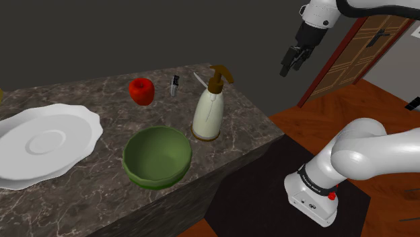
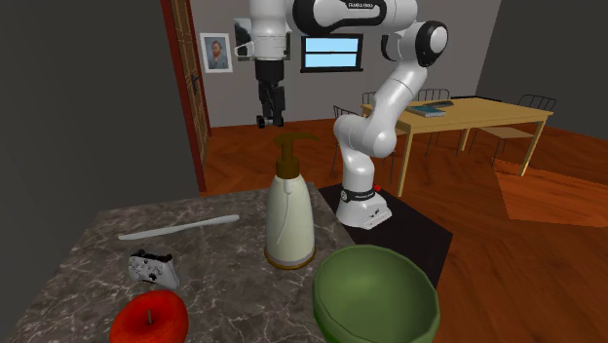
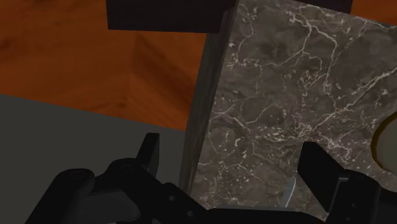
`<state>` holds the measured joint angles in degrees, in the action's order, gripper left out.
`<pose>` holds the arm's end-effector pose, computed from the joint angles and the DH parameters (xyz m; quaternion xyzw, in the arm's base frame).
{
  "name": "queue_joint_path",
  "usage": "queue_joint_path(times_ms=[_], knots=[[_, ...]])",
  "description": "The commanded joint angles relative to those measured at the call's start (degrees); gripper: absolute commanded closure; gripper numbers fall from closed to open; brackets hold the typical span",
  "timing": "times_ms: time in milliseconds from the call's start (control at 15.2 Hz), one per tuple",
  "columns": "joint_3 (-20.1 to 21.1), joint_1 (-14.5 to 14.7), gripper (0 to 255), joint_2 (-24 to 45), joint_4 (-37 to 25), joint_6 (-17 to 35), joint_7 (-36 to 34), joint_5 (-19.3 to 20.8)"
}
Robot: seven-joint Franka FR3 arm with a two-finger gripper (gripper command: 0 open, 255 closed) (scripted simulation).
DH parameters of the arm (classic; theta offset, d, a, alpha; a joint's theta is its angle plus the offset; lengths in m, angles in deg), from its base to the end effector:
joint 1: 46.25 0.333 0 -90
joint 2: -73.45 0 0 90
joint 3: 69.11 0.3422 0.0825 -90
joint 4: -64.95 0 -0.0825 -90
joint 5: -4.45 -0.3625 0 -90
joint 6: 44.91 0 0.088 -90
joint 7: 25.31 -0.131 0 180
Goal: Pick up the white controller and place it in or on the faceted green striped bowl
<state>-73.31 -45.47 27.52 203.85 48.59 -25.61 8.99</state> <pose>0.2663 -0.0320 0.5629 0.9997 -0.0192 0.0038 0.0133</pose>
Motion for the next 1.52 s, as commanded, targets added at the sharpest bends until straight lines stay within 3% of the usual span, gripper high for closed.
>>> queue_joint_path(times_ms=[0, 726, 1452], knots=[[0.0, 0.0, 0, 0.0, 0.0, 0.0, 0.0, 0.0], [5.6, 3.8, 0, 18.4, -4.7, 16.4, -7.0, -4.7], [10.2, 6.2, 0, 39.6, -18.0, 27.0, -13.4, -5.1]])
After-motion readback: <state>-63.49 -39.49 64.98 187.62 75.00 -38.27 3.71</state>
